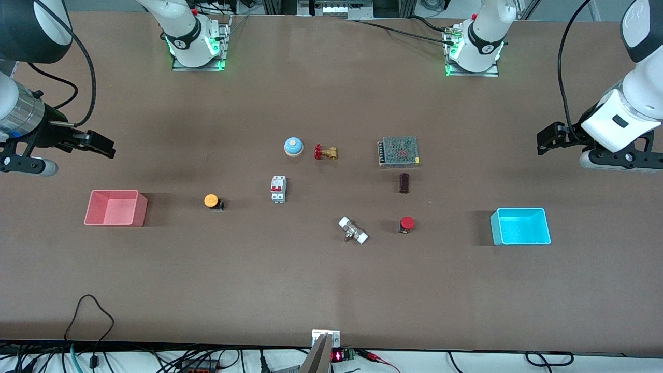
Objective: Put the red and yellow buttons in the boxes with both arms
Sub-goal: 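Lower the left gripper onto the red button while the right gripper reaches the yellow button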
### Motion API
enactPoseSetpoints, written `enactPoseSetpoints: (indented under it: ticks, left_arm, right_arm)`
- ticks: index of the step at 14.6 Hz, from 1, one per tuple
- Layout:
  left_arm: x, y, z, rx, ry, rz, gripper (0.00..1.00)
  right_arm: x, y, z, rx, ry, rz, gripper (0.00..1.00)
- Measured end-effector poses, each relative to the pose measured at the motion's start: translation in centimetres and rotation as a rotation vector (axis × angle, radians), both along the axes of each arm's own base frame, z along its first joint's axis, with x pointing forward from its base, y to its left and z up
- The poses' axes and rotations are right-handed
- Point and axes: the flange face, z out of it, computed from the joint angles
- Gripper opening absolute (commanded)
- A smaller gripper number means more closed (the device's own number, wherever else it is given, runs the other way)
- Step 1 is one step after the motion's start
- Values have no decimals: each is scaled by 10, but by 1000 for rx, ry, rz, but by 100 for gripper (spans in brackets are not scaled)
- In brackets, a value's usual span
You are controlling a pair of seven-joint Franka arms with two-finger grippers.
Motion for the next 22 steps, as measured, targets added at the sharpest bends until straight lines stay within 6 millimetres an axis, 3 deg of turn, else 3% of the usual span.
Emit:
enactPoseSetpoints:
  ticks: [7, 11, 13, 14, 18, 20, 22]
  left_arm:
    - [0, 0, 0, 0, 3, 0, 100]
    - [-2, -3, -7, 2, 33, -3, 100]
    - [1, -11, -22, 3, 68, -18, 100]
    - [6, -21, -44, 5, 117, -35, 100]
    - [24, -49, -85, -92, 140, -42, 100]
    - [39, -75, -112, -109, 116, -71, 100]
    - [54, -116, -139, -113, 90, -112, 100]
  right_arm:
    - [0, 0, -1, 0, 3, 1, 100]
    - [0, 20, -20, 8, 38, 94, 100]
    - [4, 39, -39, 12, 59, 130, 100]
    - [12, 51, -62, 17, 65, 149, 100]
    - [25, 68, -120, 27, 40, 135, 100]
    - [25, 84, -150, 30, 18, 116, 100]
    - [24, 106, -176, 41, -10, 110, 100]
